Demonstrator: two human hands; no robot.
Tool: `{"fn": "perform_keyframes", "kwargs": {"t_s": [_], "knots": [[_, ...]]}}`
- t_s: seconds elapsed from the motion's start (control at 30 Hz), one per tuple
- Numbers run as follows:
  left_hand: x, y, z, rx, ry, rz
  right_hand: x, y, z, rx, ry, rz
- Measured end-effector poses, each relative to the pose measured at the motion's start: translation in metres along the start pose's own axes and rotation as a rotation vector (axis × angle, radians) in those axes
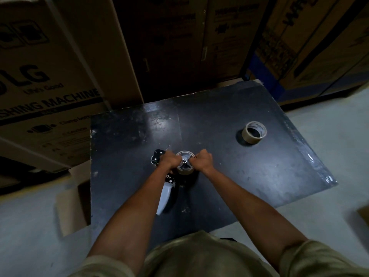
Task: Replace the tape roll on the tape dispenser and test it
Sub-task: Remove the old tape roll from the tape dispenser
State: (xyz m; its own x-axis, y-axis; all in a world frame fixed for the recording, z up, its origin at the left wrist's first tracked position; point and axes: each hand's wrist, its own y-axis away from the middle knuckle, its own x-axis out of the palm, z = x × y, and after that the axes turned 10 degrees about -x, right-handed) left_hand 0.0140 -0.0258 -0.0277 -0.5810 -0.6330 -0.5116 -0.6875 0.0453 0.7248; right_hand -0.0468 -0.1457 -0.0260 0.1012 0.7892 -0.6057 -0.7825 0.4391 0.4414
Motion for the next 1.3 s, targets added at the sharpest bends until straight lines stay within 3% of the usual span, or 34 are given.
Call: {"fn": "perform_keyframes", "kwargs": {"t_s": [0.33,0.53,0.77,1.0,1.3], "knots": [[0.001,0.011,-0.003,-0.024,-0.027,-0.135,0.000,-0.001,0.003,0.046,-0.017,-0.027],[0.002,0.012,-0.003,-0.080,-0.008,-0.072,-0.008,0.001,-0.002,0.026,0.051,0.031],[0.001,0.025,-0.001,-0.072,0.001,-0.057,-0.011,0.007,-0.004,0.091,-0.099,0.110],[0.002,0.008,0.006,-0.065,0.018,-0.116,-0.007,0.008,0.005,-0.047,0.085,0.053],[0.005,0.018,0.004,-0.036,0.098,-0.206,-0.008,0.006,0.005,-0.086,0.097,0.014]]}}
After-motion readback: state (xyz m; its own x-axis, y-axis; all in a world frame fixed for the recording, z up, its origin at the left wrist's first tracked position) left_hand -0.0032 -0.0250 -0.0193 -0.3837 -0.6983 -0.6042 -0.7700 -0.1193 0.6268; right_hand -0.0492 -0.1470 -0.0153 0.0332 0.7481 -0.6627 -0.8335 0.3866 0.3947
